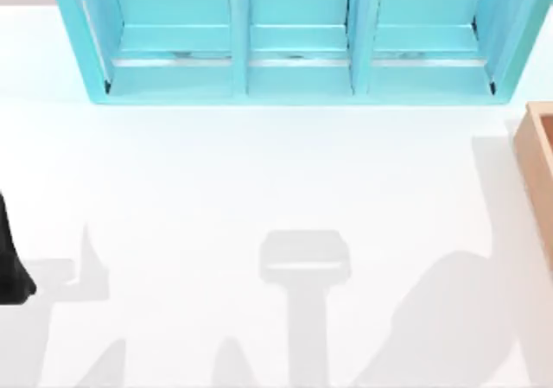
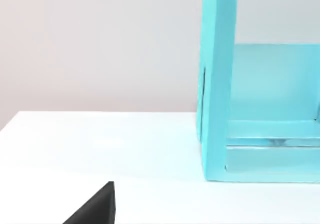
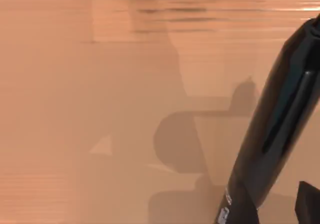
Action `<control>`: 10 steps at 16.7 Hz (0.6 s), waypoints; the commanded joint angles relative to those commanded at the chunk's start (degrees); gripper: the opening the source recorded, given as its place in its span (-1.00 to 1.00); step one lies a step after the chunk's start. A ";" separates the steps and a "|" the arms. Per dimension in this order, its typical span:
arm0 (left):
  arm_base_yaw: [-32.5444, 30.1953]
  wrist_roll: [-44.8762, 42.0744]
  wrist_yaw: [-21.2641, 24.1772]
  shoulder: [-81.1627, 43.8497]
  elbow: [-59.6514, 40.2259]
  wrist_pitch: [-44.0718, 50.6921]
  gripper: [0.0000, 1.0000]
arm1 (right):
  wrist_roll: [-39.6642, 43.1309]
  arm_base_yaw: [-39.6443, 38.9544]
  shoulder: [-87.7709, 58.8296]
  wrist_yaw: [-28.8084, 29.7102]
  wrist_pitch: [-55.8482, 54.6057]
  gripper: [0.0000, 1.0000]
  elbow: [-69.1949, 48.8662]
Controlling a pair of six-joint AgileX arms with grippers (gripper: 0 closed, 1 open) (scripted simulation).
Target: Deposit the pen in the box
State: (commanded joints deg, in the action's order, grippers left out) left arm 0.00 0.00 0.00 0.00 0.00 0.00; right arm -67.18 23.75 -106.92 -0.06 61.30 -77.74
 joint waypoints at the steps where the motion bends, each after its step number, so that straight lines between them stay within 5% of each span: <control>1: 0.00 0.00 0.00 0.00 0.00 0.00 1.00 | 0.00 0.00 0.00 0.00 0.00 -0.10 0.00; 8: 0.00 0.00 0.00 0.00 0.00 0.00 1.00 | 0.00 0.00 0.00 0.00 0.00 0.96 0.00; 10: 0.00 0.00 0.00 0.00 0.00 0.00 1.00 | 0.00 0.00 0.00 0.00 0.00 1.00 0.00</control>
State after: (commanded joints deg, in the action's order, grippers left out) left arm 0.00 0.00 0.00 0.00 0.00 0.00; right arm -67.18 23.75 -106.92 -0.06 61.30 -77.74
